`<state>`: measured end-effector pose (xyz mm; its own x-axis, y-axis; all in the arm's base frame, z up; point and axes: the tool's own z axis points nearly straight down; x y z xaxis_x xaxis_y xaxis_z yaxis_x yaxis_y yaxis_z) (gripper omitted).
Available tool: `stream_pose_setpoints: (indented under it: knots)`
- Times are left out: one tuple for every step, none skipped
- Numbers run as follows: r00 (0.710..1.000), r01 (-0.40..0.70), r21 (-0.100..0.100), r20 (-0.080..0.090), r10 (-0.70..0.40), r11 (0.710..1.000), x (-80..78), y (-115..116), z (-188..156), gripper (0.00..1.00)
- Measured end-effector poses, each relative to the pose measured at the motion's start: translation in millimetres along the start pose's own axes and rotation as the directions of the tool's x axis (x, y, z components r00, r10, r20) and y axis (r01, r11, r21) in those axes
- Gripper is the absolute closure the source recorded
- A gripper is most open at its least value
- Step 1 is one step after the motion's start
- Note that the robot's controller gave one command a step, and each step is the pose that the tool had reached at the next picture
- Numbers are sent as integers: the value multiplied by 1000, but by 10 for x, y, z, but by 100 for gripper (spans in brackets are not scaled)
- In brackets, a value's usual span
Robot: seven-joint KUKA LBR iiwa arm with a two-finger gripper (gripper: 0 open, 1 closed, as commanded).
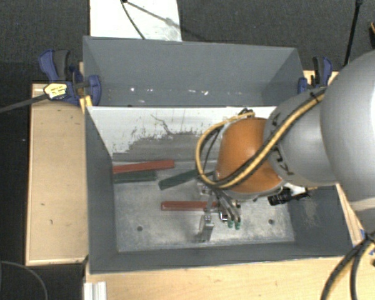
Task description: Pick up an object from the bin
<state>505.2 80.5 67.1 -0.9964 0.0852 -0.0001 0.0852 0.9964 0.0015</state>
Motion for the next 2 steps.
stream_pose_setpoints:
  knots:
    - [1000, -3, 0, 0, 3, 1000, 0, 2, -4, 100]
    - [1000, -6, -2, 9, 6, 1000, -23, 8, -955, 100]
